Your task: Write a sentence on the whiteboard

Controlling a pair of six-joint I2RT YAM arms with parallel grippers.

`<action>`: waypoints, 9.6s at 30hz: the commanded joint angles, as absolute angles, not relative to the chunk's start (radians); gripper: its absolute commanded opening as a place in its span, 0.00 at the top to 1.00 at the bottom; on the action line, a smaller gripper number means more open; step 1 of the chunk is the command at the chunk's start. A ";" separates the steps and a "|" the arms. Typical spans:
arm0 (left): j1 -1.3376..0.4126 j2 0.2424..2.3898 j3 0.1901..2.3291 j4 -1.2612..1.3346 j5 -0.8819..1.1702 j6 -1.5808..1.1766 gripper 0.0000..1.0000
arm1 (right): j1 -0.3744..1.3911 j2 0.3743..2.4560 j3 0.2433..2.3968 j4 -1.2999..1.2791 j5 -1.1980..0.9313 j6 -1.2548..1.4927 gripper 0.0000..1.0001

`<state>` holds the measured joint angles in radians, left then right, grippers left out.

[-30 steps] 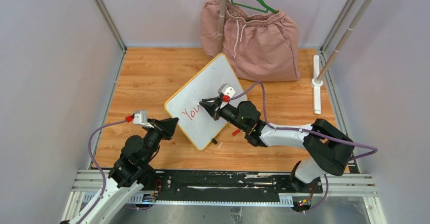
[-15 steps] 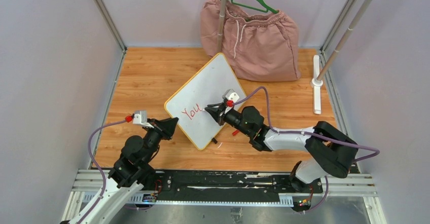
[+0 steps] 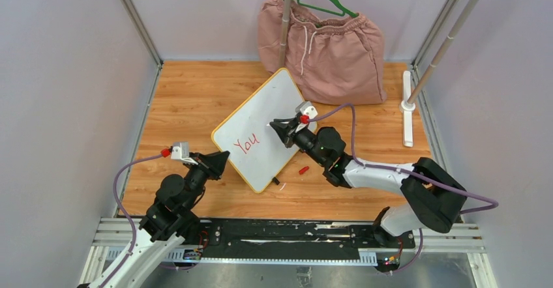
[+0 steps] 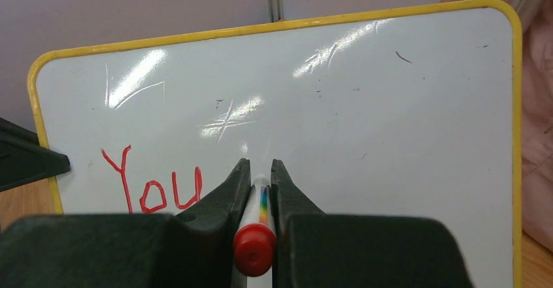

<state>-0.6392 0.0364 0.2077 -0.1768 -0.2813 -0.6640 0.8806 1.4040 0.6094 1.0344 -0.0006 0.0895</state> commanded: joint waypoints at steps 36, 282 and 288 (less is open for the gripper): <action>-0.641 0.030 0.222 -0.208 -0.319 -0.627 1.00 | 0.927 1.485 0.593 1.051 -0.035 0.117 1.00; -0.642 0.009 0.222 -0.224 -0.312 -0.621 1.00 | 0.842 1.457 0.672 0.945 -0.086 0.144 1.00; -0.641 0.009 0.221 -0.225 -0.310 -0.619 1.00 | 0.842 1.465 0.679 0.940 -0.083 0.144 1.00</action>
